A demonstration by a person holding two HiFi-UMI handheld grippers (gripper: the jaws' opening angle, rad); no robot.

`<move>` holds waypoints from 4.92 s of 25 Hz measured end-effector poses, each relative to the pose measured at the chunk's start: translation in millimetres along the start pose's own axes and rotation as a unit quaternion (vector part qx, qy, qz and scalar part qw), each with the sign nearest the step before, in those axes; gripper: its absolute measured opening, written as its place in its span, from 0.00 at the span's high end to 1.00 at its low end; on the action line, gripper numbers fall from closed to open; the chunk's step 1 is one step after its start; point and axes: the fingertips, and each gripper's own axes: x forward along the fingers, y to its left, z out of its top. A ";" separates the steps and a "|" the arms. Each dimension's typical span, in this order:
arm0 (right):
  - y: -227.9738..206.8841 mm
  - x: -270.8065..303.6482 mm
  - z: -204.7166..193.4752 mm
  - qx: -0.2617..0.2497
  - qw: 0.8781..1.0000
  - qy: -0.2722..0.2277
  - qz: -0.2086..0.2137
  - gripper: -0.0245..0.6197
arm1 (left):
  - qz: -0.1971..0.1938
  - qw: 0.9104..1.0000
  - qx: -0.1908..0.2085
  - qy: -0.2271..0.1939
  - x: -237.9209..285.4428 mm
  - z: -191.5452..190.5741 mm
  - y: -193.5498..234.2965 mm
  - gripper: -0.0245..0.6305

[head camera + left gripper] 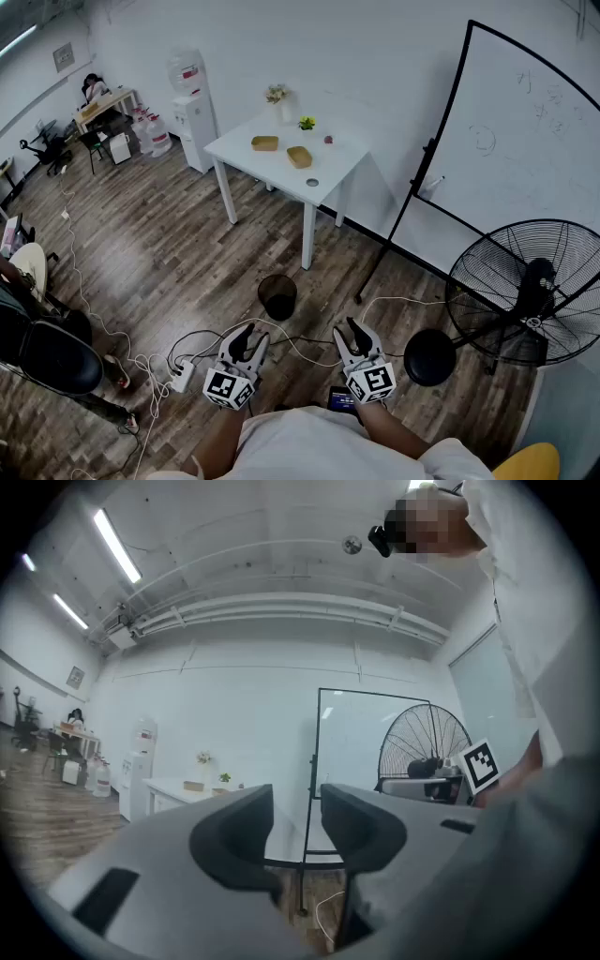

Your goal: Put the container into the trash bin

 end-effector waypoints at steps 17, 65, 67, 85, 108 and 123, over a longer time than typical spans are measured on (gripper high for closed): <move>-17.9 -7.6 1.4 0.011 1.000 -0.012 -0.002 0.72 | 0.002 1.000 -0.010 0.008 11.9 -7.8 -7.3 0.74; -225.9 353.5 -52.2 0.048 0.998 0.040 0.025 0.72 | -0.004 0.998 -0.044 0.035 324.3 -50.8 265.8 0.76; -235.8 377.9 -52.0 0.041 0.998 0.041 0.027 0.72 | -0.009 0.999 -0.040 0.033 344.3 -48.0 282.6 0.76; -422.8 606.4 -90.6 0.084 0.991 0.045 0.093 0.73 | 0.080 0.995 -0.031 0.047 552.9 -70.0 401.7 0.77; -569.0 860.6 -271.9 0.161 0.920 0.324 0.154 0.73 | 0.265 0.961 -0.024 0.073 634.6 -89.4 495.2 0.77; -564.0 893.8 -352.8 0.176 0.881 0.421 0.122 0.85 | 0.344 0.935 -0.037 0.076 590.1 -103.2 516.7 0.77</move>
